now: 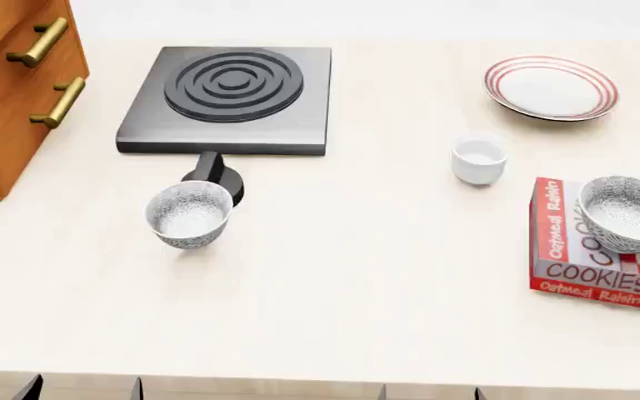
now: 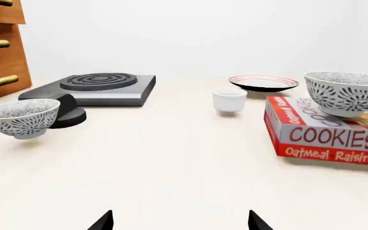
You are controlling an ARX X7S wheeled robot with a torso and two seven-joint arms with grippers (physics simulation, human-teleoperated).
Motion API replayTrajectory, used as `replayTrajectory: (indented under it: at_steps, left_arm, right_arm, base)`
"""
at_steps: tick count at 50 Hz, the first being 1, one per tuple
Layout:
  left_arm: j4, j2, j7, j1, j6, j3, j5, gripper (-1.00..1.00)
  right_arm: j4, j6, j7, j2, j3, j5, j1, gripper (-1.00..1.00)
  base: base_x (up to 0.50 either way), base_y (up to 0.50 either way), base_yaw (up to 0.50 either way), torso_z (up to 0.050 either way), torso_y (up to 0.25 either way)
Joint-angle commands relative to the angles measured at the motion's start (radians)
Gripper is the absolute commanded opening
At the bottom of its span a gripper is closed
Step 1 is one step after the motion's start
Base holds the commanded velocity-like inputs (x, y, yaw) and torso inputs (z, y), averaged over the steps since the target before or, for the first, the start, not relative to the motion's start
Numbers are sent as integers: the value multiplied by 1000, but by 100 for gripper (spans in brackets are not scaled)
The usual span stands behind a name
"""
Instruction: Pick the akita bowl on the cookies box and place it on the plate.
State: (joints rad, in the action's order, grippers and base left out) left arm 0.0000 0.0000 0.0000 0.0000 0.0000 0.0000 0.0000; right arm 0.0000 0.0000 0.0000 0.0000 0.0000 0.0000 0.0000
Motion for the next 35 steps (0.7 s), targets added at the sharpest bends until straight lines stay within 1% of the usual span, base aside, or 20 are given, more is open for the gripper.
replayTrajectory:
  at_steps: [1,17,22,26,29,32,35]
  left_arm:
    - [-1,-16,-19,0,-4,18,-16,100]
    - [-3,-55,-73,-1,-11,61,-56,100]
    - [16,-55,-111,-14,8,44,-70,100]
    - [153,-72,-124,-32,-105,38,-90,100]
    - [229,-85,-121,-47,-165,30,-119,100]
    - [326,-102,-122,-51,-214,21,-145,100]
    - [404,-116,-128,-51,-257,20,-156,100]
  right_arm:
    - [2,-4,16,15,-17,26,-1,100]
    - [2,-5,71,54,-55,87,-2,100]
    - [-28,-14,111,60,-49,77,6,100]
    - [-151,48,137,78,-52,60,16,100]
    - [-237,104,141,87,-41,89,22,100]
    - [-362,155,146,106,-30,105,22,100]
    - [-423,197,150,117,-28,119,24,100]
  base:
    - [0,0,0,0,0]
    - [0,0,0,0,0]
    - [0,0,0,0,0]
    - [45,0,0,0,0]
    - [230,0,0,0,0]
    - [461,0,0,0,0]
    - [500,0,0,0,0]
